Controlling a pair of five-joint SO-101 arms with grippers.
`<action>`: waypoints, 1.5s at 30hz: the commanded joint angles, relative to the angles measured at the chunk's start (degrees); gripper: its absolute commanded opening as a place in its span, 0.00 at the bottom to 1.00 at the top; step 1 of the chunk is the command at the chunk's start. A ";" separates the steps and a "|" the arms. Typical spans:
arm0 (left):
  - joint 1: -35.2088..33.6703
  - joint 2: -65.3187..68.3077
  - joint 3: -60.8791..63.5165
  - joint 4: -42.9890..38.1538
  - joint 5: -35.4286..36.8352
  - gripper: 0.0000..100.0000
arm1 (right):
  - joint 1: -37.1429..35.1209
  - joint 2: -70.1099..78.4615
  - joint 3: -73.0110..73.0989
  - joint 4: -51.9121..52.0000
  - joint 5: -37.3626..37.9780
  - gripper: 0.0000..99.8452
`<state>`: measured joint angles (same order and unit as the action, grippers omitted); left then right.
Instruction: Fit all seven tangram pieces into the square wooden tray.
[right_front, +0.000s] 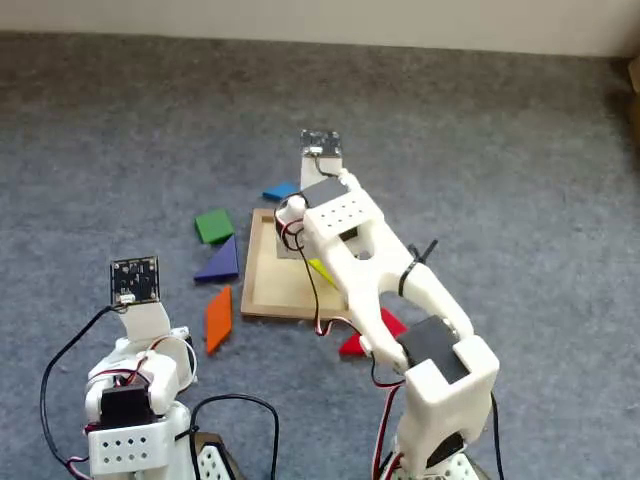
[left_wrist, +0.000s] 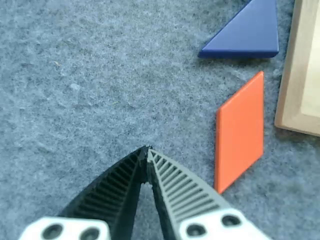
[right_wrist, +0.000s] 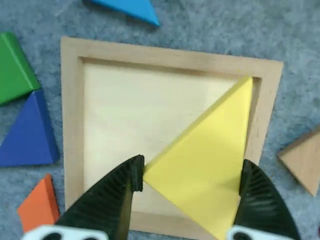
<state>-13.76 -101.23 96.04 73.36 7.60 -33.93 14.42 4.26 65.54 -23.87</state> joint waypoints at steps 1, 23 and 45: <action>0.66 -0.04 1.27 0.18 -0.09 0.01 | -0.57 -1.10 -2.95 -2.59 -0.88 0.23; 0.66 -0.04 1.27 0.18 -0.09 0.01 | -0.48 -1.01 0.40 -4.44 -0.62 0.32; 0.66 -0.04 1.27 0.18 -0.09 0.01 | -0.57 -1.19 -0.22 -3.82 19.60 0.05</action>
<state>-13.76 -101.23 96.04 73.36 7.60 -33.93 14.42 4.97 63.25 -8.57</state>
